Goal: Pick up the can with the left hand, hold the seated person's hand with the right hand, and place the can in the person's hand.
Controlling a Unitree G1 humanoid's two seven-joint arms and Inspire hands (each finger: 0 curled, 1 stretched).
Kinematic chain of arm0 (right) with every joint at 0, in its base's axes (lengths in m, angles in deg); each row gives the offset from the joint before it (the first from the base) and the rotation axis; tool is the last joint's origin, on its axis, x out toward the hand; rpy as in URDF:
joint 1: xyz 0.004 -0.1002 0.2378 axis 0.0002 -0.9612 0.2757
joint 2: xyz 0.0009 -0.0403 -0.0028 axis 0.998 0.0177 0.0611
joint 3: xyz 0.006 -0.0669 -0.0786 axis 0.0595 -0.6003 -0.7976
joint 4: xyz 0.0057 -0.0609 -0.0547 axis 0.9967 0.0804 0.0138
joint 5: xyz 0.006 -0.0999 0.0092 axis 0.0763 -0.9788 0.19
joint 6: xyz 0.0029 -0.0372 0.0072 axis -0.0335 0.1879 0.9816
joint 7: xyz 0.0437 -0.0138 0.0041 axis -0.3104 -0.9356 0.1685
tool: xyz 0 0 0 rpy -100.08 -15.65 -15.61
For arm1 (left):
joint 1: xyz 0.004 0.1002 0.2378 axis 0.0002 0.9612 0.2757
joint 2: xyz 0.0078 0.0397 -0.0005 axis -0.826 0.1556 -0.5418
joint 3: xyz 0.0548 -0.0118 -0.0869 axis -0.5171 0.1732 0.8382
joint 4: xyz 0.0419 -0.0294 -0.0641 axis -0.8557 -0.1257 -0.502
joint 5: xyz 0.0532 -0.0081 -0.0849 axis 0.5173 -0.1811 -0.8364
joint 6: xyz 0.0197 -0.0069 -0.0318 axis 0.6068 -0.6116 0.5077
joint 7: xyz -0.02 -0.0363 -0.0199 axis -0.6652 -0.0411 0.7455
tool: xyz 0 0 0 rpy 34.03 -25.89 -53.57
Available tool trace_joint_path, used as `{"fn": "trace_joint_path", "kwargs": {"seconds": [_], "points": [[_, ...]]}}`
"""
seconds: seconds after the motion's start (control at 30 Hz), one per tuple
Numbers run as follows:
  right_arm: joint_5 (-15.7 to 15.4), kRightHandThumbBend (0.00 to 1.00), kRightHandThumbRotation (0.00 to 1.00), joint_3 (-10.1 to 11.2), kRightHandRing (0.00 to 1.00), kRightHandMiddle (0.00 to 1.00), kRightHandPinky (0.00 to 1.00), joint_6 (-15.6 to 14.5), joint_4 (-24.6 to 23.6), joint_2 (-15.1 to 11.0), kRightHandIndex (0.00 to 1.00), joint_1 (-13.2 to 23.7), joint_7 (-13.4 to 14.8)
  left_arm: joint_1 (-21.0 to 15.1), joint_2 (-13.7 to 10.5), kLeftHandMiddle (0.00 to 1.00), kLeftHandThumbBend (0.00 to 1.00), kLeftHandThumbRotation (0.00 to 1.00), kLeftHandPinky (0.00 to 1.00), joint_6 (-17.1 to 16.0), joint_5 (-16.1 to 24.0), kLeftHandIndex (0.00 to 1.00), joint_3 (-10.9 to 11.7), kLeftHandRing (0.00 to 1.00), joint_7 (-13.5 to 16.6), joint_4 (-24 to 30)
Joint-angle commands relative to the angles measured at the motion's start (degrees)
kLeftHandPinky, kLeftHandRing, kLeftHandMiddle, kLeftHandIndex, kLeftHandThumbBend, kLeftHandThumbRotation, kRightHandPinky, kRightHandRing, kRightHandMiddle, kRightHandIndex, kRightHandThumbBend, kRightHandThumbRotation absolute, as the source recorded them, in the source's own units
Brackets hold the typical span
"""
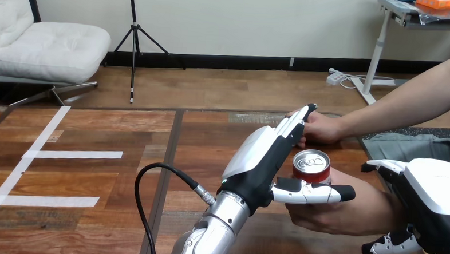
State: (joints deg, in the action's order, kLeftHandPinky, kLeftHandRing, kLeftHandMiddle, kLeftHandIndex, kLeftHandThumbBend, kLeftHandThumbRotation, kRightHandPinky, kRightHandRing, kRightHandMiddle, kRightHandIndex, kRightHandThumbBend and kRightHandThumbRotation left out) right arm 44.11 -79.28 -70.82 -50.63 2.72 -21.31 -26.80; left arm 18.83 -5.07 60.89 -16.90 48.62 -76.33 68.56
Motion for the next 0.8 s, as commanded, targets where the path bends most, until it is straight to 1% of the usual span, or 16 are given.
{"fn": "trace_joint_path", "kwargs": {"seconds": [0.0, 0.17, 0.27, 0.37, 0.4, 0.43, 0.5, 0.57, 0.6, 0.67, 0.7, 0.77], "points": [[-0.31, 0.98, 0.0, 0.52, 0.87, 0.87, 0.79, 0.64, -0.85, -1.03, 0.83, 2.29, 0.73, -2.16, -0.5, 1.0, 1.0, 0.51, 1.0, -0.46, 0.1, 1.0, 0.75, 1.0, 0.73, 0.85], [-0.03, 0.98, 0.0, 0.55, 0.87, 0.87, 0.79, 0.91, -1.03, -0.79, 0.83, 2.23, 1.06, -1.75, -0.48, 1.0, 1.0, 0.49, 1.0, -1.05, -0.99, 1.0, 1.34, 1.0, 0.53, 1.18], [0.65, 0.98, 0.0, 0.69, 0.87, 0.87, 0.79, 1.35, -1.46, -0.09, 0.83, 2.02, 1.84, -1.11, -0.54, 1.0, 1.0, 0.48, 1.0, -1.53, -2.16, 1.0, 1.89, 1.0, 0.24, 1.78], [1.48, 0.97, 0.0, 0.89, 0.87, 0.87, 0.79, 1.52, -2.37, 0.73, 0.83, 1.7, 2.21, -0.14, -0.52, 1.0, 0.98, 0.47, 1.0, -2.98, -5.15, 1.0, 2.93, 1.0, -0.72, 2.36], [2.07, 0.97, 0.0, 1.04, 0.87, 0.87, 0.79, 1.95, -2.58, 1.15, 0.83, 1.52, 2.8, 0.58, -0.33, 1.0, 0.98, 0.47, 1.0, -3.6, -7.25, 1.0, 3.65, 1.0, -1.57, 2.85], [2.44, 0.97, 0.0, 1.12, 0.87, 0.87, 0.79, 2.26, -2.69, 1.42, 0.83, 1.4, 3.22, 1.05, -0.23, 1.0, 0.94, 0.46, 1.0, -3.97, -8.65, 1.0, 4.11, 1.0, -2.15, 3.18], [3.52, 0.97, 0.0, 1.35, 0.87, 0.87, 0.79, 2.81, -3.11, 2.16, 0.83, 1.09, 3.99, 2.02, -0.36, 1.0, 0.92, 0.45, 1.0, -4.73, -10.94, 1.0, 4.93, 1.0, -3.0, 4.01], [4.43, 0.96, 0.0, 1.49, 0.87, 0.87, 0.79, 3.11, -3.52, 2.72, 0.83, 0.81, 4.5, 2.67, -0.74, 1.0, 0.9, 0.46, 1.0, -5.24, -12.22, 1.0, 5.35, 1.0, -3.41, 4.67], [4.96, 0.95, 0.0, 1.56, 0.87, 0.87, 0.79, 3.0, -4.0, 3.49, 0.83, 0.51, 5.04, 3.37, -0.91, 1.0, 0.89, 0.47, 1.0, -5.75, -13.67, 1.0, 5.89, 1.0, -3.98, 5.28], [5.45, 0.95, 0.0, 1.58, 0.86, 0.87, 0.79, 2.79, -4.55, 4.29, 0.83, 0.16, 5.65, 4.14, -1.12, 1.0, 0.86, 0.5, 1.0, -6.31, -15.34, 1.0, 6.49, 1.0, -4.73, 5.97], [5.73, 0.94, 0.0, 1.59, 0.86, 0.87, 0.79, 3.03, -4.77, 4.82, 0.83, -0.08, 6.4, 4.89, -1.34, 1.0, 0.85, 0.52, 1.0, -6.82, -16.83, 1.0, 7.07, 1.0, -5.48, 6.67], [5.96, 0.94, 0.0, 1.55, 0.86, 0.87, 0.79, 3.39, -4.97, 5.31, 0.83, -0.35, 7.25, 5.72, -1.62, 1.0, 0.83, 0.56, 1.0, -7.35, -18.45, 1.0, 7.7, 1.0, -6.42, 7.48]]}}
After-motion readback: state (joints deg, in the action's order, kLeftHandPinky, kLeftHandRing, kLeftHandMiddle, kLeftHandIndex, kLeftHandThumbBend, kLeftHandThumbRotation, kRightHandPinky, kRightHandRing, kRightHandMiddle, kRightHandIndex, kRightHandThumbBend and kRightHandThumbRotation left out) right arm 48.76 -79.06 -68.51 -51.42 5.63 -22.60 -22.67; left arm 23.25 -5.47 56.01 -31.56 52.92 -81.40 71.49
